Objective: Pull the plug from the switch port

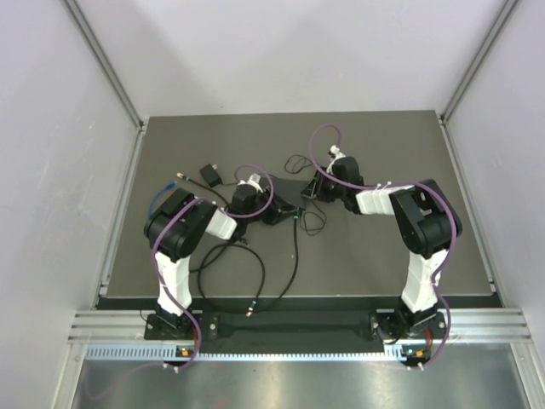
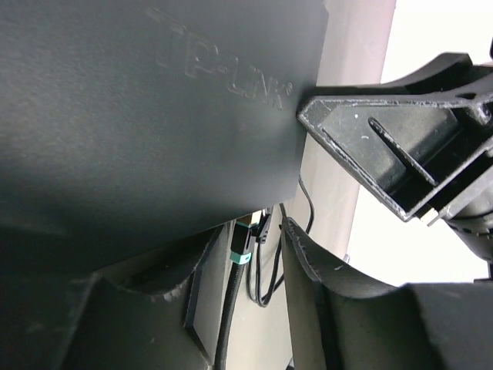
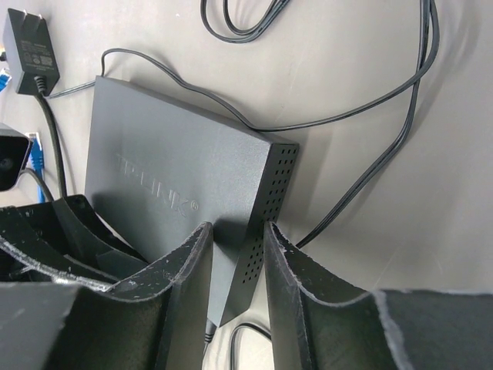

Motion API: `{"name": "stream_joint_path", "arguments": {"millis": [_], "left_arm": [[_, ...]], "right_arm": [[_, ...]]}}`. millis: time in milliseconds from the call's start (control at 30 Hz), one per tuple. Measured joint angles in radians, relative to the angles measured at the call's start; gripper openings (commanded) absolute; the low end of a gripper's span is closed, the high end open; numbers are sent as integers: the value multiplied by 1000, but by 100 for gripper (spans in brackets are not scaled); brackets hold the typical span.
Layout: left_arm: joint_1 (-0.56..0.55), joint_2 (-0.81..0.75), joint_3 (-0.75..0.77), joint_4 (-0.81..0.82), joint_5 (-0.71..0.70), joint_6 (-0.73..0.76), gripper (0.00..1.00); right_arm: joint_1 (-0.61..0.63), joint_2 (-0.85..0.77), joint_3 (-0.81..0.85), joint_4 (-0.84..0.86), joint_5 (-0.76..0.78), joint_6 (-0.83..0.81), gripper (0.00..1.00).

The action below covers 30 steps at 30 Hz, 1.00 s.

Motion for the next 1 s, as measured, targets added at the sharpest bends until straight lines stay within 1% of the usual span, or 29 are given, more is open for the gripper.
{"name": "stream_joint_path", "arguments": {"millis": [367, 467, 633, 700, 767, 800, 867, 1000], "left_arm": [[0, 23, 60, -58, -6, -12, 34], [2, 26, 60, -58, 3, -13, 29], [7, 34, 60, -42, 28, -10, 25], [9, 39, 60, -33, 37, -3, 22], [10, 46, 58, -13, 45, 5, 22], [10, 51, 58, 0, 47, 9, 24], [10, 60, 53, 32, 51, 21, 26], [11, 73, 44, 71, 50, 42, 26]], "right_arm": [[2, 2, 21, -31, 19, -1, 31], [2, 3, 21, -31, 19, -1, 31], [2, 3, 22, -31, 19, -1, 31], [2, 3, 22, -31, 19, -1, 32], [2, 3, 22, -29, 21, -1, 31], [2, 4, 23, -29, 22, -1, 32], [2, 8, 31, -33, 25, -2, 32], [2, 10, 34, -35, 26, -5, 32]]}}
